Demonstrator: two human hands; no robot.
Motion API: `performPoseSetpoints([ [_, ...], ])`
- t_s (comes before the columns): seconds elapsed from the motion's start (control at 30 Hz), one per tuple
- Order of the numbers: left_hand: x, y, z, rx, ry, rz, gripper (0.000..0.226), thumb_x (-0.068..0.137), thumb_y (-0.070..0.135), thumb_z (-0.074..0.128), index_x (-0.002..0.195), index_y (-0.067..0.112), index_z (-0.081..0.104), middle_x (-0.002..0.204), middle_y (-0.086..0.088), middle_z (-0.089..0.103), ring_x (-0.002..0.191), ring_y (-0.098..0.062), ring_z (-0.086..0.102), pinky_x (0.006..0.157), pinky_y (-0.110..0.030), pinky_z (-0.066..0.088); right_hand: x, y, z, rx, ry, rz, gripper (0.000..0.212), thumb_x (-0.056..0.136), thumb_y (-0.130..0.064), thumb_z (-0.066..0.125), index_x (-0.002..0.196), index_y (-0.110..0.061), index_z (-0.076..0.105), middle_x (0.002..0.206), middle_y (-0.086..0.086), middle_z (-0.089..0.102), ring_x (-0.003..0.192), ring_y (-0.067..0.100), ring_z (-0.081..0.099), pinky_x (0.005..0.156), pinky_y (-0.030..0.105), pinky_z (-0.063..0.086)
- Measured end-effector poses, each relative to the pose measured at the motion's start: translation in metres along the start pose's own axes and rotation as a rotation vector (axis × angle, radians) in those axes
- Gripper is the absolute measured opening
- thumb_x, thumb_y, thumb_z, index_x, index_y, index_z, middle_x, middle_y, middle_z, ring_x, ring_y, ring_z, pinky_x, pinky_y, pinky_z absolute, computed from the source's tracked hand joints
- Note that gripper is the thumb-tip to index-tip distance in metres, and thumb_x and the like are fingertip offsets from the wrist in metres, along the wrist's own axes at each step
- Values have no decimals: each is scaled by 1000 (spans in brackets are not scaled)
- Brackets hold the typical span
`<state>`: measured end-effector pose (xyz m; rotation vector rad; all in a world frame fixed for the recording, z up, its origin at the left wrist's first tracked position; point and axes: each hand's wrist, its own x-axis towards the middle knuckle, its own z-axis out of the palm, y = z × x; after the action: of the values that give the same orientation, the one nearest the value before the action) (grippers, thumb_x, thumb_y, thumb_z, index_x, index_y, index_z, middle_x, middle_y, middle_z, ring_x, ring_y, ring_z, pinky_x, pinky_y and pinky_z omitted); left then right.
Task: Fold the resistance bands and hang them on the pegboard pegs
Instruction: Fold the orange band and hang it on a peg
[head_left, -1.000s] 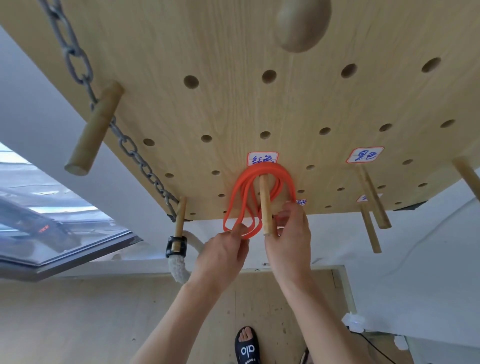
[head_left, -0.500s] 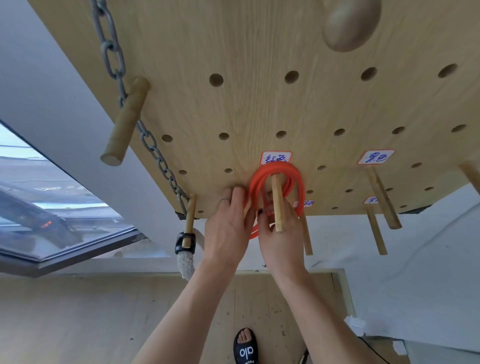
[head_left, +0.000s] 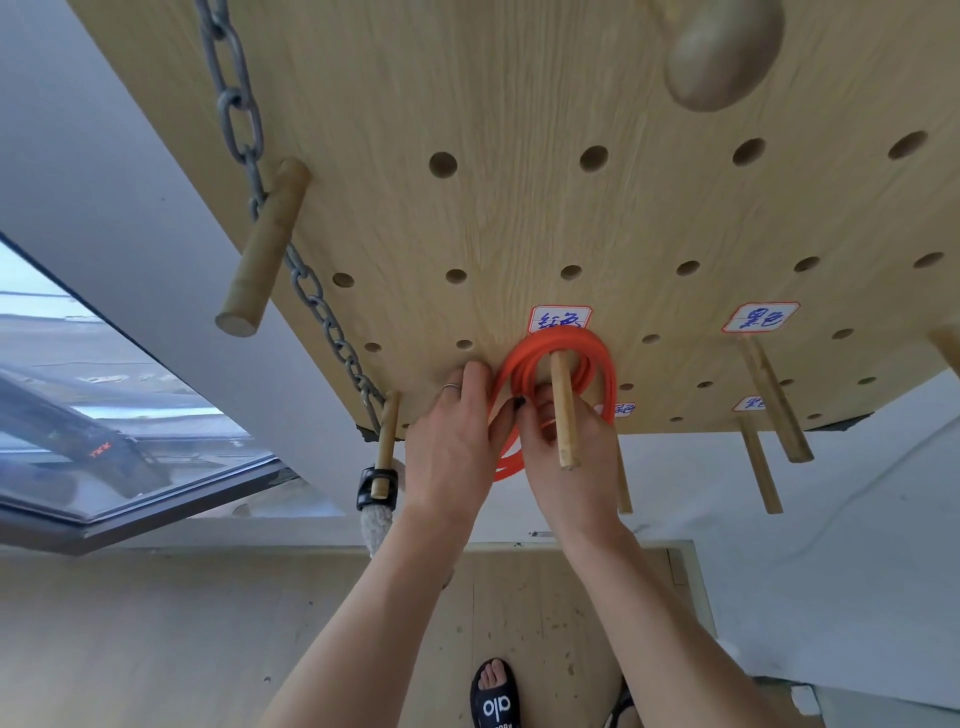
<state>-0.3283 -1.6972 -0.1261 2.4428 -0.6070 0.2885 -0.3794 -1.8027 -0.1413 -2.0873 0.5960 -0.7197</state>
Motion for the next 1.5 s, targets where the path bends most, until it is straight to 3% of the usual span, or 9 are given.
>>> performPoseSetpoints([
  [0.07,0,2,4,35,38,-2,43,97,55,53,98,12,48,85,-4,64,68,-33,63,48,-41,50,0,1,0,-4,19,5,17,95,-13,62,79,-9,64,67,2,68,60,17,65,57,39,54],
  [0.3,-7,9,20,106,135,-24,22,99,35,64,96,17,51,93,1,62,69,-27,61,47,-28,29,0,5,0,-81,11,-73,15,96,-13,64,82,-9,66,70,6,68,61,27,65,56,46,55],
  [0.5,-7,5,21,148,160,32,10,98,24,61,98,14,57,95,-2,62,72,-29,61,42,-31,36,6,3,-2,-112,9,-118,11,95,-17,65,86,-12,68,71,0,68,61,20,66,56,33,53],
  [0.63,-6,0,19,153,193,41,14,98,25,52,98,13,56,94,-4,63,64,-29,60,41,-30,35,9,1,-6,-183,70,-151,28,93,-27,47,79,-8,63,60,3,62,49,22,58,49,25,41],
  [0.87,-8,-3,19,182,239,17,22,94,27,66,100,12,51,97,-9,60,75,-34,59,69,-42,48,6,1,0,-270,62,-65,26,89,-34,70,96,-10,66,69,5,68,59,27,67,54,34,56],
  [0.97,-7,-1,28,133,209,-39,36,86,23,73,99,17,40,98,-10,57,74,-35,58,68,-42,48,4,-2,4,-239,60,-8,32,88,-40,70,100,-11,66,74,4,69,67,27,69,56,38,57],
  [1.13,-9,4,34,144,231,-21,21,91,32,51,99,16,41,96,-10,53,73,-34,56,68,-40,47,1,-3,11,-190,45,44,24,87,-33,70,99,-12,65,69,0,68,66,26,68,63,42,57],
  [1.3,-14,-11,33,118,162,-42,35,90,27,76,97,17,42,89,-5,60,69,-32,60,62,-39,47,-4,3,10,-131,12,16,17,90,-31,67,88,-15,66,68,-5,68,64,17,68,61,40,57],
  [1.5,-12,-13,23,143,73,17,16,88,15,71,93,13,56,87,-3,64,66,-34,59,55,-39,45,-4,8,16,-50,-2,44,11,94,-24,63,88,-15,65,69,-3,68,63,17,68,58,43,57],
])
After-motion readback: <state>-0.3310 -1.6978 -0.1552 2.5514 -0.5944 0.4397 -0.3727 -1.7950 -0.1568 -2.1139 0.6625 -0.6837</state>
